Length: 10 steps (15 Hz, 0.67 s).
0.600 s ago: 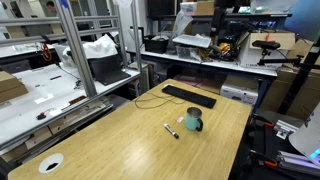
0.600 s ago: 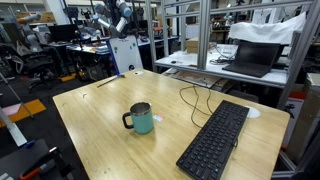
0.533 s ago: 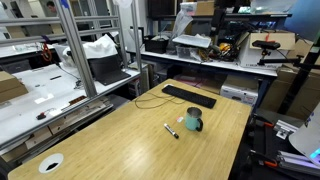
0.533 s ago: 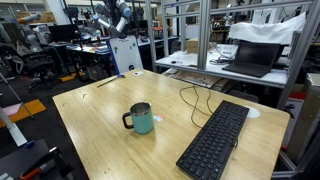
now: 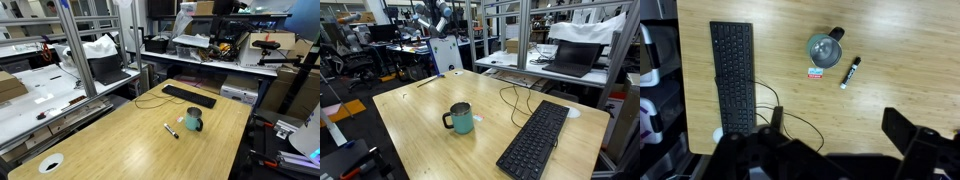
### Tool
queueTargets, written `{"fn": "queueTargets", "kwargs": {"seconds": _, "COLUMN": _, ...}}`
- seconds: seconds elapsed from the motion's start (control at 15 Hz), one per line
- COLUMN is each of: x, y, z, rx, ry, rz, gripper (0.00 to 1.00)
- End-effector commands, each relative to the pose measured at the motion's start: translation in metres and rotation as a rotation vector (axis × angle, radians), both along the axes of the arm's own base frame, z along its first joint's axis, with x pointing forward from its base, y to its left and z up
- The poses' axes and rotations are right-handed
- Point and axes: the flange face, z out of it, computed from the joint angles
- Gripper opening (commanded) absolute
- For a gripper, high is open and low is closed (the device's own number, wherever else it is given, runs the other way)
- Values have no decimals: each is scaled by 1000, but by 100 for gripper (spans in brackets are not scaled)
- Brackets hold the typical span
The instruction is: Put the marker in the cup
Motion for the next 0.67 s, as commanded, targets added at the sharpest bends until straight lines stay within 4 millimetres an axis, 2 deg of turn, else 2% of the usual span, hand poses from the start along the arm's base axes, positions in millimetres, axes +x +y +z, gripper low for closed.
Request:
{"fn": "queueTargets", "kwargs": {"seconds": 0.0, "x": 7, "y": 4, "z": -4, "rx": 22, "ry": -22, "rz": -42, "gripper": 100}}
{"fn": "queueTargets", "kwargs": {"seconds": 0.33, "x": 23, "y": 36, "z": -32, "rx": 62, "ry": -56, "rz": -177, "gripper": 100}}
{"fn": "queueTargets", "kwargs": {"seconds": 0.6, "x": 32, "y": 69, "z": -78, "rx": 33, "ry": -14, "rz": -176, "gripper": 100}}
